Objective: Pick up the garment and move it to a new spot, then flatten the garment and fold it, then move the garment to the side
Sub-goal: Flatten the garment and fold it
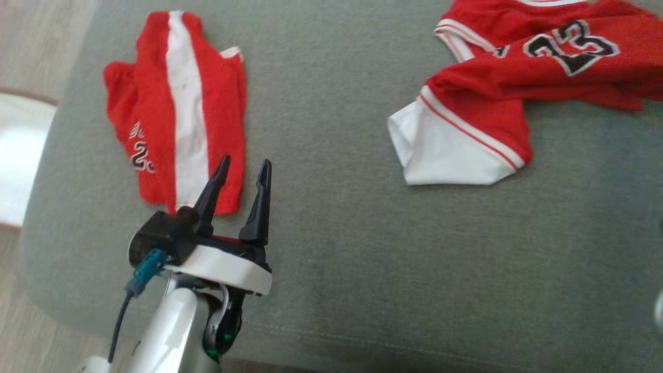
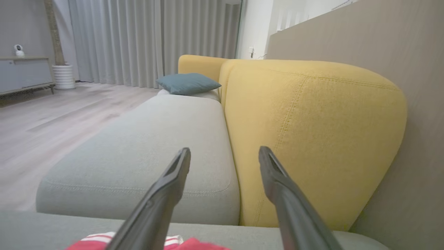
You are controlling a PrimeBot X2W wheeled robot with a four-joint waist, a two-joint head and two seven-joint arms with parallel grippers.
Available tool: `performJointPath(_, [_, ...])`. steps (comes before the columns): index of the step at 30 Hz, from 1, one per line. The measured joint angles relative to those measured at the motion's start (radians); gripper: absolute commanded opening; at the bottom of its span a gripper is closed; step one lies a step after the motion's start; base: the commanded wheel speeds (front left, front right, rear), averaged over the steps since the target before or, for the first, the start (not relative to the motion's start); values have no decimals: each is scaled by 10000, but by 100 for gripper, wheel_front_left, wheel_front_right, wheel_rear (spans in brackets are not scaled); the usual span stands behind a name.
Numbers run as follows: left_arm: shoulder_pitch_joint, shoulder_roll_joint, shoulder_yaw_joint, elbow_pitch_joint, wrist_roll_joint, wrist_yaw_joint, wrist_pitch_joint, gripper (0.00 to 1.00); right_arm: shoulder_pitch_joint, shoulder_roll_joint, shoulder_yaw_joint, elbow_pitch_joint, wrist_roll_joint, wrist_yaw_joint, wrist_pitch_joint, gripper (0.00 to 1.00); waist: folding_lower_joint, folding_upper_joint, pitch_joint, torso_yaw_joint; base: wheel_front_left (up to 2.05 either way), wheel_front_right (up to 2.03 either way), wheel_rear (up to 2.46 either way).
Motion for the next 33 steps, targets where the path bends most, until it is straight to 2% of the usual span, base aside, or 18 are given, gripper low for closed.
performJointPath(7, [129, 4, 165, 2, 98, 8, 0, 100, 1256, 861, 1149, -449, 1206, 0, -640, 100, 0, 0, -571, -661, 0, 0, 0])
performJointPath(13, [545, 6, 232, -10, 165, 59, 0, 100, 3320, 1496, 2197, -2027, 2257, 0, -773, 100, -1, 0, -1206, -1261, 0, 0, 0])
performJointPath(17, [759, 8, 234, -52, 157, 111, 0, 100, 4999, 1776, 2698, -3258, 2474, 0, -765, 100, 0, 0, -1579, -1576, 0, 0, 0])
performJointPath(25, [1022, 12, 221, -163, 144, 245, 0, 100, 7769, 2171, 2991, -5315, 2502, 0, -754, 100, -1, 0, -2025, -1964, 0, 0, 0])
performJointPath(33, [1126, 13, 196, -182, 146, 242, 0, 100, 8854, 2291, 3137, -5869, 3078, 0, -752, 100, -1, 0, -2085, -2085, 0, 0, 0])
